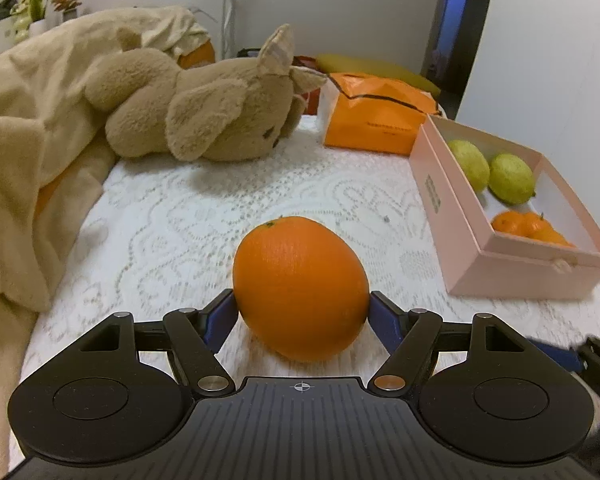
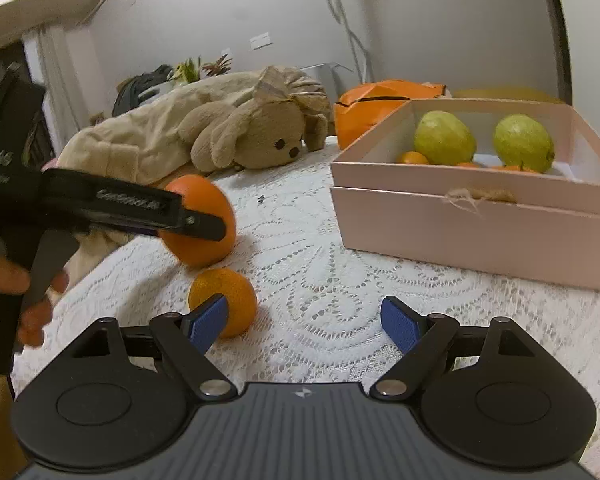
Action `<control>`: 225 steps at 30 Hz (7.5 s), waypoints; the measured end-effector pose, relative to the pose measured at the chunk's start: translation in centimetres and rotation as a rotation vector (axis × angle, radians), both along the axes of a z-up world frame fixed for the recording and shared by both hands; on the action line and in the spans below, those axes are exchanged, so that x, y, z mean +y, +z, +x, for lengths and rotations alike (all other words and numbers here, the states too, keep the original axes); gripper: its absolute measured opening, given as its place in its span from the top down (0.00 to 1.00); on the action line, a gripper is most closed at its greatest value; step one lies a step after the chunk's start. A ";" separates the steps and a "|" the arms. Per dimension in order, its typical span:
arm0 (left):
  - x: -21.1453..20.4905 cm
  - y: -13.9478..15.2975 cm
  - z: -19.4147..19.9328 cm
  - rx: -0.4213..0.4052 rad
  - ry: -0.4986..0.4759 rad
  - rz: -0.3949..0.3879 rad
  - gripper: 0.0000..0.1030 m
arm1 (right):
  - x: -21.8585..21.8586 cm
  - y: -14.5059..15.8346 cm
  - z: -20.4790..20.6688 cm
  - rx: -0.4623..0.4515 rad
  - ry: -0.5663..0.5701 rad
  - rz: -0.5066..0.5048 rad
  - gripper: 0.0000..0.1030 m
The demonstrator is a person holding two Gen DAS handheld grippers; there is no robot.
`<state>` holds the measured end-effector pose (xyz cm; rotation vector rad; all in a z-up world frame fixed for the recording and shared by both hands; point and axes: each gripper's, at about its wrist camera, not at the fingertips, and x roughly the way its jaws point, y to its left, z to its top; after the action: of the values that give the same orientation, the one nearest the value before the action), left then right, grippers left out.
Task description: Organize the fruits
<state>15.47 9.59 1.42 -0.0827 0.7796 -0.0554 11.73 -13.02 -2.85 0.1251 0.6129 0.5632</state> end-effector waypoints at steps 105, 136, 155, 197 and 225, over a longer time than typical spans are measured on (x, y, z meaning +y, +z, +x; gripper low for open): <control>-12.4 3.0 7.7 0.033 -0.413 -0.179 0.26 | -8.7 7.0 4.8 -0.240 -0.306 -0.254 0.60; -5.8 4.4 1.3 -0.174 -0.128 -0.154 0.29 | -5.7 4.6 14.2 0.040 -0.282 -0.272 0.49; -10.0 -3.1 -5.1 -0.167 -0.141 -0.091 0.29 | -7.3 5.2 0.4 -0.084 -0.276 -0.347 0.34; -13.0 -4.6 -5.1 -0.145 -0.131 0.091 0.27 | -8.8 -1.2 0.3 0.003 -0.331 -0.260 0.12; -13.1 -4.6 -5.1 -0.146 -0.131 0.090 0.27 | -8.8 -1.2 0.3 0.003 -0.331 -0.259 0.12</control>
<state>10.38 -3.46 -3.15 0.0574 0.6404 -0.1485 12.05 -21.85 -4.07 -0.0178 0.6465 0.1606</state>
